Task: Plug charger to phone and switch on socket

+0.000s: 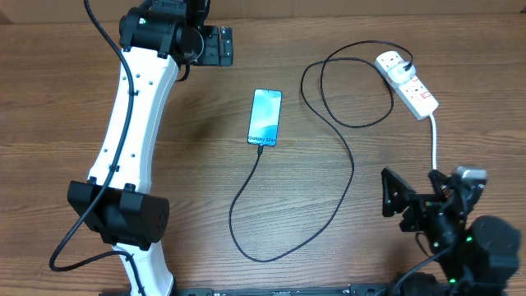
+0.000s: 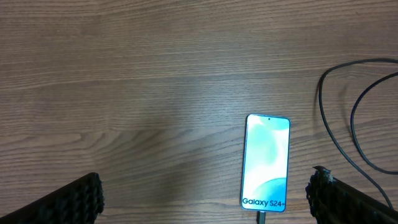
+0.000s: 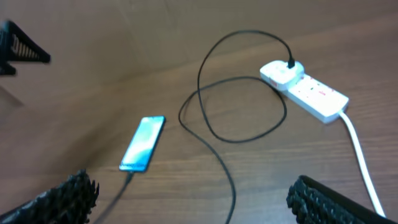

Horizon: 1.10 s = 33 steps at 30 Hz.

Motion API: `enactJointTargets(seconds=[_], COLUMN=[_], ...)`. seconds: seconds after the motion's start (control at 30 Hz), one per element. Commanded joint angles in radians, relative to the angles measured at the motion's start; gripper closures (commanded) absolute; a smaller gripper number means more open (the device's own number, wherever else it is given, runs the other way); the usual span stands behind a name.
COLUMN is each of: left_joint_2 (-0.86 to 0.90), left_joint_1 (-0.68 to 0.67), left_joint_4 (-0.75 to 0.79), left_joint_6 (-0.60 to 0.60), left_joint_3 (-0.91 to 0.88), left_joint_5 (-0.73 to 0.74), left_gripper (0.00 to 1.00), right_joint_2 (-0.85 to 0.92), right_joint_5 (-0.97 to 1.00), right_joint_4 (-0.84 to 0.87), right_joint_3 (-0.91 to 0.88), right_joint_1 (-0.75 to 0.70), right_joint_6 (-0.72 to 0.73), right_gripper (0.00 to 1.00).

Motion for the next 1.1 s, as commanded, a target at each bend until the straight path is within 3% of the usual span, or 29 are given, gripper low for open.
enactJointTargets(seconds=[0.0,0.23,0.57,1.07], left_joint_2=[0.007,0.007,0.007,0.007], left_joint_1=[0.005,0.005,0.005,0.005], left_joint_4=[0.001,0.001,0.001,0.001], left_joint_6=[0.008,0.008,0.008,0.008], left_joint_3=[-0.003,-0.003,-0.003,-0.003], left_joint_5=[-0.009,-0.009,-0.009,-0.009], left_gripper=[0.0,0.0,0.0,0.0], right_joint_2=[-0.085,-0.214,-0.275,-0.307], right_joint_5=[-0.005,-0.005,-0.004,0.009], right_joint_4=[0.099,0.344,0.554,0.618], right_joint_3=[-0.135,-0.378,-0.556,-0.618], right_joint_1=[0.011,0.016,0.043,0.056], right_joint_6=[-0.008,-0.028,-0.121,-0.291], right_gripper=[0.0,0.0,0.0,0.0])
